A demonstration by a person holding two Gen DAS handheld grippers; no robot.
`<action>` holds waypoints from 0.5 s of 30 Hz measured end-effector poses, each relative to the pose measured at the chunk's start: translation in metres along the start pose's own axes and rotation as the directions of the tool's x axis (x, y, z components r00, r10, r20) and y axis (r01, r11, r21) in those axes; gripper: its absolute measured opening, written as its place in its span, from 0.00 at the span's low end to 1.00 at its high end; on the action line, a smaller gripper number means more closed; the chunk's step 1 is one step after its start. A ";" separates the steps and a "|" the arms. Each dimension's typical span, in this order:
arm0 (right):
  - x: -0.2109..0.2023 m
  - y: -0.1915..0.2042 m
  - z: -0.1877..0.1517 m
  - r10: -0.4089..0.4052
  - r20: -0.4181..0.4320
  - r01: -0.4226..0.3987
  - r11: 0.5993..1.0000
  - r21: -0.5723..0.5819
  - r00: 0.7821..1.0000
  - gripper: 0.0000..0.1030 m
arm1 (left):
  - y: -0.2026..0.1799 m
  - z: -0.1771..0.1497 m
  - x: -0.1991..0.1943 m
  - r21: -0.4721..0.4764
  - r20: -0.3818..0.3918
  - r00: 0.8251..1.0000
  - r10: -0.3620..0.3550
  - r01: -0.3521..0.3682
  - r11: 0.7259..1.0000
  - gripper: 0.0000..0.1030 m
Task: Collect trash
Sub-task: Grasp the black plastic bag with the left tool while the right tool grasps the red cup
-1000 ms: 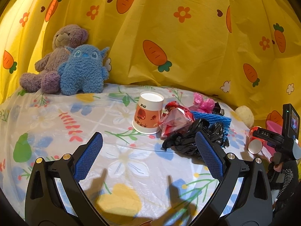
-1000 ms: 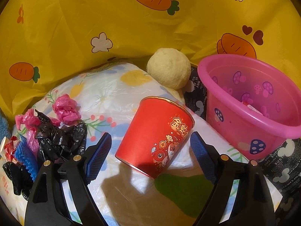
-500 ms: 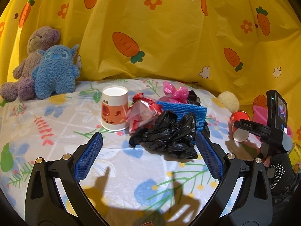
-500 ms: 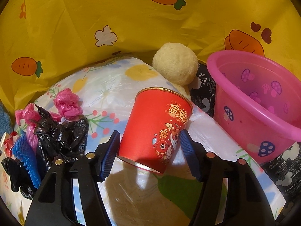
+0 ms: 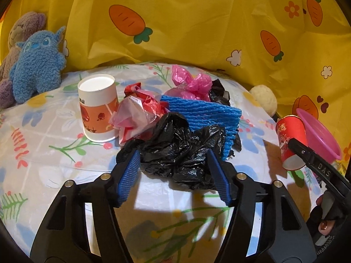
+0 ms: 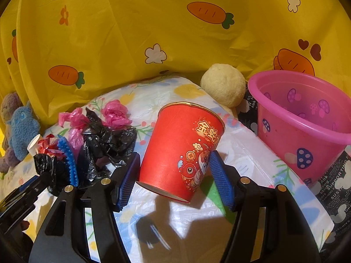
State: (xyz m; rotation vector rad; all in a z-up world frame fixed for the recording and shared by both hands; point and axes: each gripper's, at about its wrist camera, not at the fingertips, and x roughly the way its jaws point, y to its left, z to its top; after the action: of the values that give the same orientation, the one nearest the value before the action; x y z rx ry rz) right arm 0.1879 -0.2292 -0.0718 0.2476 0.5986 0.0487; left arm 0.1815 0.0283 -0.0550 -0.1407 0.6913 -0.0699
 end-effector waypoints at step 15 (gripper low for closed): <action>-0.039 0.015 -0.015 0.113 0.049 -0.110 0.992 -0.059 0.992 0.62 | 0.019 -0.007 -0.024 -0.083 0.035 0.997 -0.072 0.075 0.994 0.01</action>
State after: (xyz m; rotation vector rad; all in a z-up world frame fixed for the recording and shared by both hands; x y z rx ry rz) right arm 0.1475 -0.2156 -0.0586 0.2272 0.5300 0.1663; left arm 0.1587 0.0489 -0.0479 -0.2474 0.6576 -0.1090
